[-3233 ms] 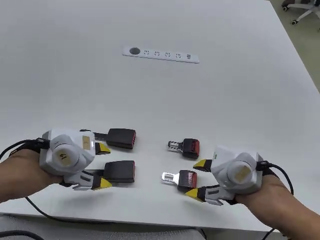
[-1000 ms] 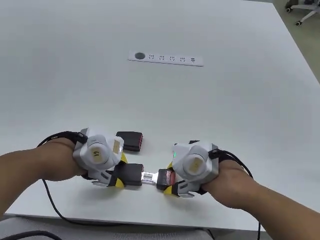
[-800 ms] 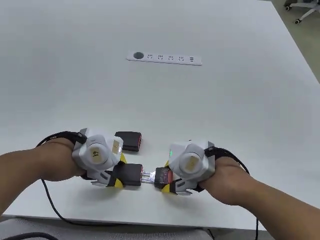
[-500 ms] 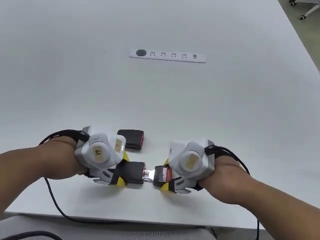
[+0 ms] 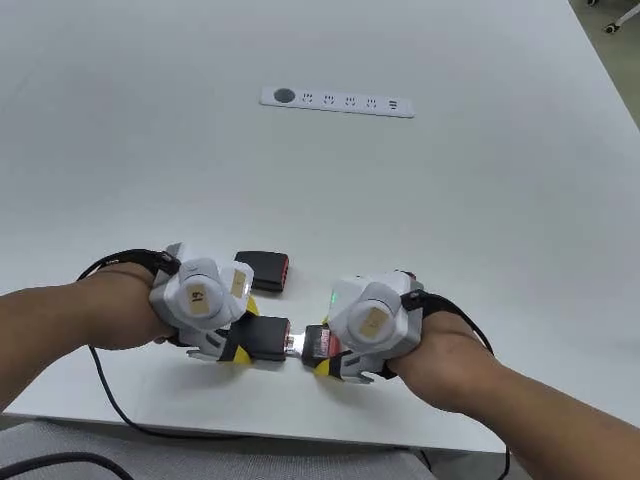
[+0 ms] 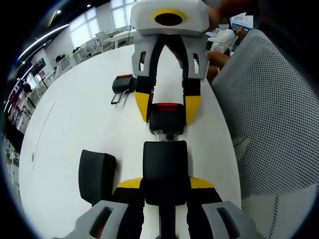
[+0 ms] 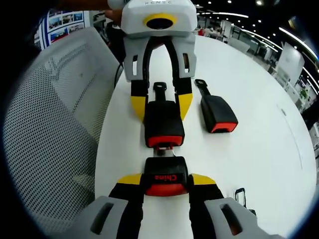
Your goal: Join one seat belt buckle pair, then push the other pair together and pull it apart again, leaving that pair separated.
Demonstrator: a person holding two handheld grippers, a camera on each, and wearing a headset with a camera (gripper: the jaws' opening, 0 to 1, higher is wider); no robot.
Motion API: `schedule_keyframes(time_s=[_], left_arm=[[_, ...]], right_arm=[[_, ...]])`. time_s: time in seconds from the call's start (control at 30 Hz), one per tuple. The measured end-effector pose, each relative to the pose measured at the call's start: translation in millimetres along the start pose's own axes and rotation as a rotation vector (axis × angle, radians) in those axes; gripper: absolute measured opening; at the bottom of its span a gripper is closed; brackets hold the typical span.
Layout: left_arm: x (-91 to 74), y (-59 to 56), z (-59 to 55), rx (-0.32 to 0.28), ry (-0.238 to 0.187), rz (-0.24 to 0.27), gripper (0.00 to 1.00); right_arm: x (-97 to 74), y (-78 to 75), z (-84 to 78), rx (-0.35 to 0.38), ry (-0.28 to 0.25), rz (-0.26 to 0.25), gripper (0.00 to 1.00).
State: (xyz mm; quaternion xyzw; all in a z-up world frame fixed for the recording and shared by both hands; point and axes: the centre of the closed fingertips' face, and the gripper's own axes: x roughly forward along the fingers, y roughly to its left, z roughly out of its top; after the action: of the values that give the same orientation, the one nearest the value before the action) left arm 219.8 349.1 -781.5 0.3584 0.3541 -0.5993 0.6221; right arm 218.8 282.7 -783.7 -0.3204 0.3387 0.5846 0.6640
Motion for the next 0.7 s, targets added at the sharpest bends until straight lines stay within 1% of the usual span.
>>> schedule_keyframes(time_s=[0.03,0.1,0.17,0.3,0.53,0.6,0.63,0.7], left_arm=[[0.1,-0.2,0.0,-0.002,-0.001,-0.001,0.33],[0.6,0.4,-1.4,-0.004,-0.005,-0.002,0.33],[1.1,-0.1,-1.1,-0.002,-0.008,-0.004,0.33],[2.0,-0.3,-1.0,0.003,0.001,-0.006,0.33],[1.5,0.2,-0.8,0.003,0.006,-0.004,0.33],[1.6,-1.0,0.5,0.015,0.014,-0.002,0.33],[1.8,0.2,-0.6,0.02,0.019,0.001,0.33],[1.6,1.2,-1.7,0.015,0.015,-0.001,0.33]], right_arm=[[0.0,3.4,2.0,0.001,-0.002,-0.002,0.31],[-0.1,2.9,3.1,-0.002,0.005,-0.008,0.31],[-0.6,2.7,3.8,0.001,0.0,-0.008,0.31],[2.5,3.9,10.6,-0.002,-0.007,-0.01,0.31],[3.1,3.5,13.8,0.004,-0.009,-0.013,0.31],[3.4,4.3,15.2,0.0,-0.007,-0.014,0.31],[3.6,4.6,15.9,0.002,-0.004,-0.014,0.31],[5.6,4.9,16.0,-0.01,0.0,-0.016,0.31]])
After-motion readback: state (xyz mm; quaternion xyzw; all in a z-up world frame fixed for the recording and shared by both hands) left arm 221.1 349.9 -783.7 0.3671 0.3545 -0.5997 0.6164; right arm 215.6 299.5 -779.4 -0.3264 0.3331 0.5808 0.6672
